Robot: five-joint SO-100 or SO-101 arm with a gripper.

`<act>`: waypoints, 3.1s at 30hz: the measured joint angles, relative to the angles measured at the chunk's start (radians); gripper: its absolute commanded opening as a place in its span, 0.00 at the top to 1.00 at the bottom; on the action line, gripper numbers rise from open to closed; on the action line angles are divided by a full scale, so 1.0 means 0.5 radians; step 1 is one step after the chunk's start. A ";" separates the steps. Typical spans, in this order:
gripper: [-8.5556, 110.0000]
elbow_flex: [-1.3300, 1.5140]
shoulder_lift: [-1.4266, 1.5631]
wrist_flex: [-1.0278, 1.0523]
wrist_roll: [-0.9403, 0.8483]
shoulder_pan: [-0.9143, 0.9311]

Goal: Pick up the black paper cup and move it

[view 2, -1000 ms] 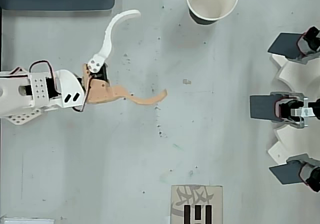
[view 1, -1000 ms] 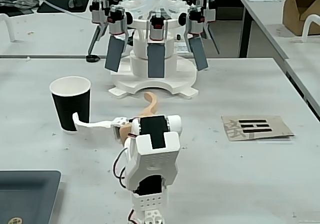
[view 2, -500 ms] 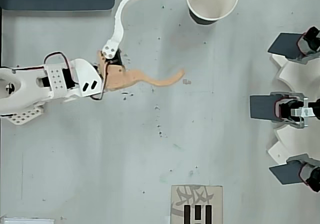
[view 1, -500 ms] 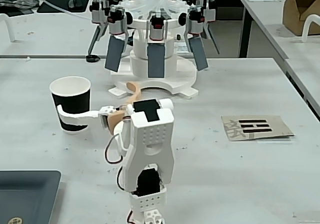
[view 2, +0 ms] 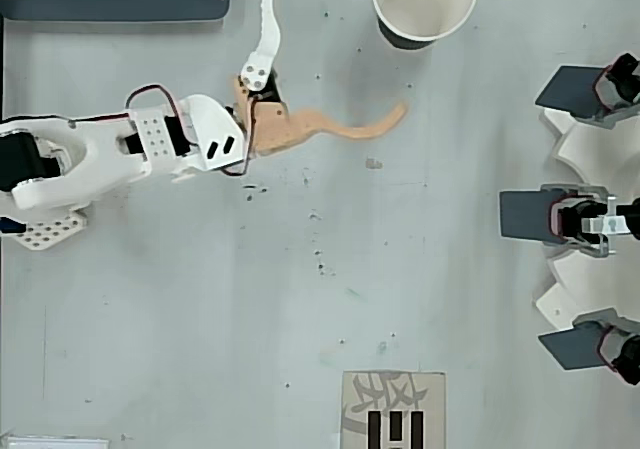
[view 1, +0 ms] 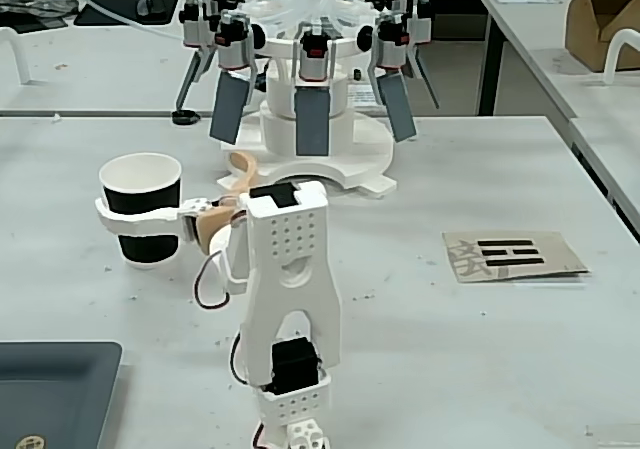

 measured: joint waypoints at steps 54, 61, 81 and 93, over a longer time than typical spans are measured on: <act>0.44 -1.740 -1.405 0.359 0.202 -0.199; 0.45 -1.740 -1.405 0.362 0.202 -0.202; 0.61 -1.740 -1.466 0.383 0.224 -0.233; 0.70 -1.740 -1.466 0.383 0.224 -0.233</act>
